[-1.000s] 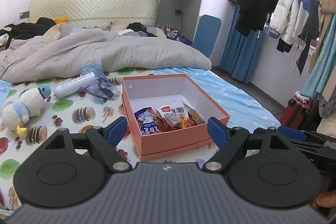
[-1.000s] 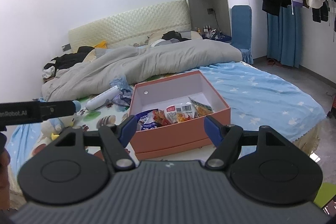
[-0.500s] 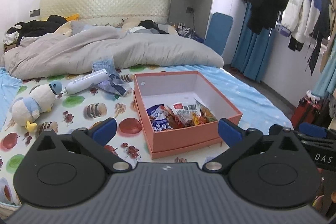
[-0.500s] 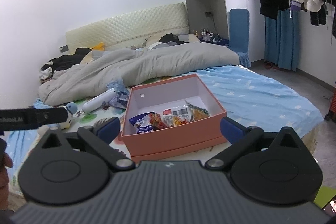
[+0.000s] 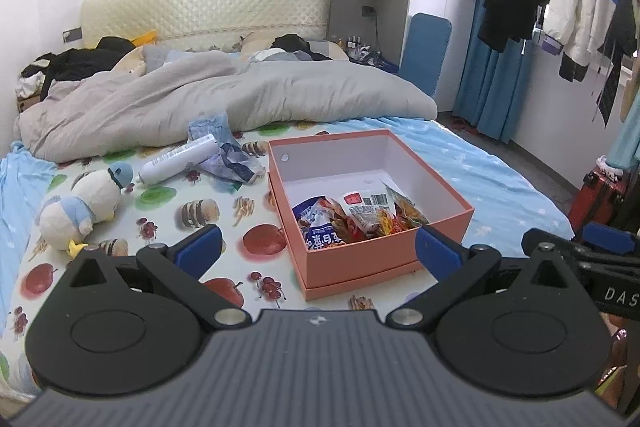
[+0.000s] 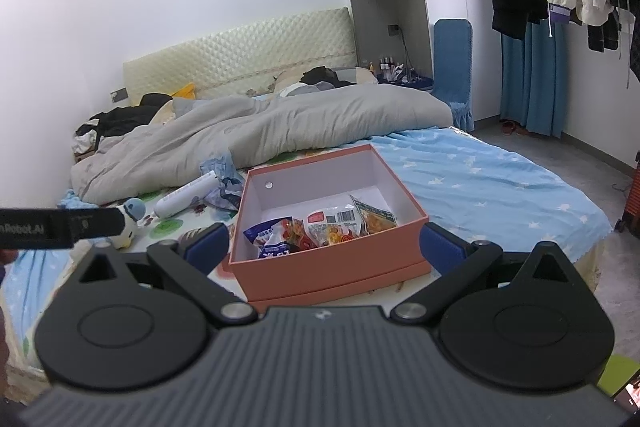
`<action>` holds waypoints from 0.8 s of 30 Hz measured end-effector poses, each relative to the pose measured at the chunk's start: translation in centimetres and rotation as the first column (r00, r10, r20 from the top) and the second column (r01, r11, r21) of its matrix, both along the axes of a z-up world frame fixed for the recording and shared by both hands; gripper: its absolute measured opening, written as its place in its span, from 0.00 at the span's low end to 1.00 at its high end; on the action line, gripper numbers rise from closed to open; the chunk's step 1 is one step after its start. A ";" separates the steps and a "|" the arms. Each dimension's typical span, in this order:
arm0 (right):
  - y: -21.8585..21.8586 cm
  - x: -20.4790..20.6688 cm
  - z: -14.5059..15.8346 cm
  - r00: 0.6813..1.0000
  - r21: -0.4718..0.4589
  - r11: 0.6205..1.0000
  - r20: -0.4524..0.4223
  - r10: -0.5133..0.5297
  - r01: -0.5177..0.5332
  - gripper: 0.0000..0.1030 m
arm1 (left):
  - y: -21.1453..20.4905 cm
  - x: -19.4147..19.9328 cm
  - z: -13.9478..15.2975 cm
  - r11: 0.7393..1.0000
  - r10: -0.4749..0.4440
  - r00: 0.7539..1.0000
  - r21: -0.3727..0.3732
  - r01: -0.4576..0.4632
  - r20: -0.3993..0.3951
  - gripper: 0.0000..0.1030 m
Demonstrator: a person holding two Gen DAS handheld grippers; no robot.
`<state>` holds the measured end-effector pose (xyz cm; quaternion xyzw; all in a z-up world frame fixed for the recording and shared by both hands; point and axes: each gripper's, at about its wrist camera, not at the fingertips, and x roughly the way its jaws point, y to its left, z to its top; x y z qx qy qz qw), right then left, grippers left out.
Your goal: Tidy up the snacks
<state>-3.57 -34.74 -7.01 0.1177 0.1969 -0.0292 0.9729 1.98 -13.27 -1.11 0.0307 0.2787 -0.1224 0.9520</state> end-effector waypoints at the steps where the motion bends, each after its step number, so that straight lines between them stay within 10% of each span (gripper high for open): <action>1: 0.0 0.0 0.0 1.000 0.001 1.000 -0.001 0.001 -0.001 1.00 | 0.0 0.0 0.0 1.000 -0.006 1.000 -0.001 0.006 -0.002 1.00; 24: 0.2 -0.4 0.3 1.000 -0.001 1.000 0.007 -0.014 0.014 1.00 | -0.2 -0.5 -0.1 0.999 -0.029 0.999 -0.029 0.028 -0.016 1.00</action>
